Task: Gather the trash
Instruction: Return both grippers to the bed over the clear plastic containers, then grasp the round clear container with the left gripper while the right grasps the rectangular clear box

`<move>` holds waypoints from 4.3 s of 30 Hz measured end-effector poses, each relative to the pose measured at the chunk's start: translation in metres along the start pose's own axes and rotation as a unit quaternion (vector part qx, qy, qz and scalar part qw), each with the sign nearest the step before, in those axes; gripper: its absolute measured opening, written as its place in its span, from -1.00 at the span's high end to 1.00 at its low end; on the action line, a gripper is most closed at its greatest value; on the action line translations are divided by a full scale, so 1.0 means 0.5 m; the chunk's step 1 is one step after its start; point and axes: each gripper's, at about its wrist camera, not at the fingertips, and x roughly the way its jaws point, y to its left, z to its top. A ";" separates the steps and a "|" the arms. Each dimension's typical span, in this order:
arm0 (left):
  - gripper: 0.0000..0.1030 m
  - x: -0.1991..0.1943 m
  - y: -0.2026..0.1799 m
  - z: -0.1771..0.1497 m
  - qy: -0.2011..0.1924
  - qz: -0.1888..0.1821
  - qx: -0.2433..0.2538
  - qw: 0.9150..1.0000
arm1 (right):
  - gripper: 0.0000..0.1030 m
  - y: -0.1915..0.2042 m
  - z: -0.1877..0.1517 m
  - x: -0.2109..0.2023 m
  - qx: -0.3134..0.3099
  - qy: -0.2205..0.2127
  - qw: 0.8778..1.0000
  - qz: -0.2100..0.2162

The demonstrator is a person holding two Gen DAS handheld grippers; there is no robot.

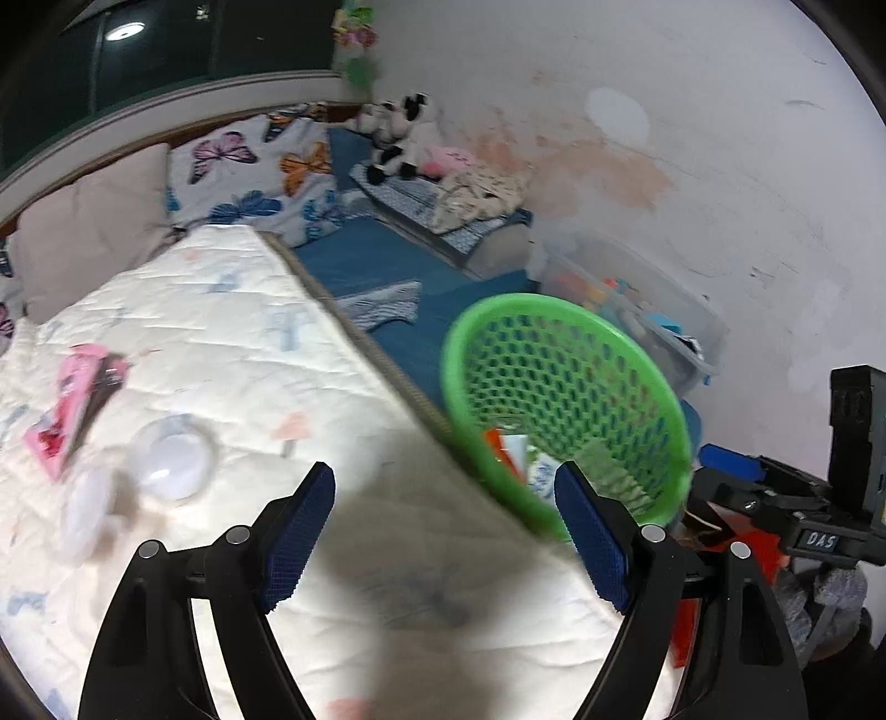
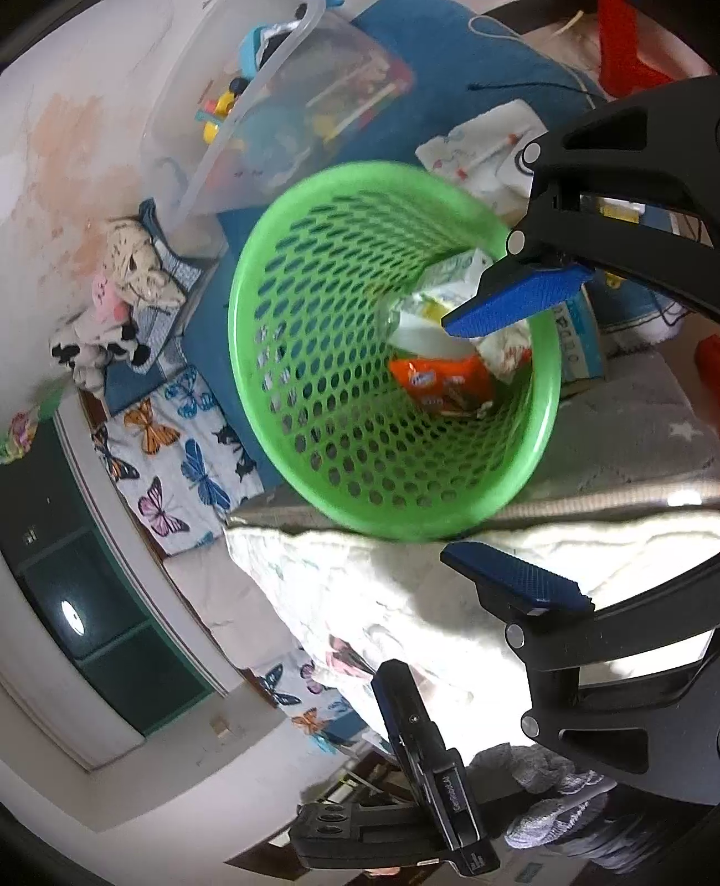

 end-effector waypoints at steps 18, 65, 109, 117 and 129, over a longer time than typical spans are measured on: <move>-0.76 -0.065 0.328 -0.018 0.019 0.124 -0.151 0.981 | -0.50 0.116 -0.001 0.066 -0.044 0.030 0.998 0.039; 0.06 -0.017 0.454 -0.037 0.045 0.099 -0.220 0.969 | -0.50 0.305 0.018 0.197 -0.123 0.073 0.985 0.091; 0.93 -0.164 0.453 -0.087 -0.033 0.078 -0.200 0.976 | -0.49 0.419 -0.014 0.242 -0.152 0.104 0.974 0.132; 0.93 -0.237 0.476 -0.122 -0.058 0.081 -0.209 0.973 | -0.49 0.527 -0.013 0.310 -0.135 0.150 0.968 0.149; 0.93 -0.288 0.515 -0.179 -0.078 0.071 -0.223 0.969 | -0.49 0.607 0.013 0.438 -0.074 0.211 0.972 0.076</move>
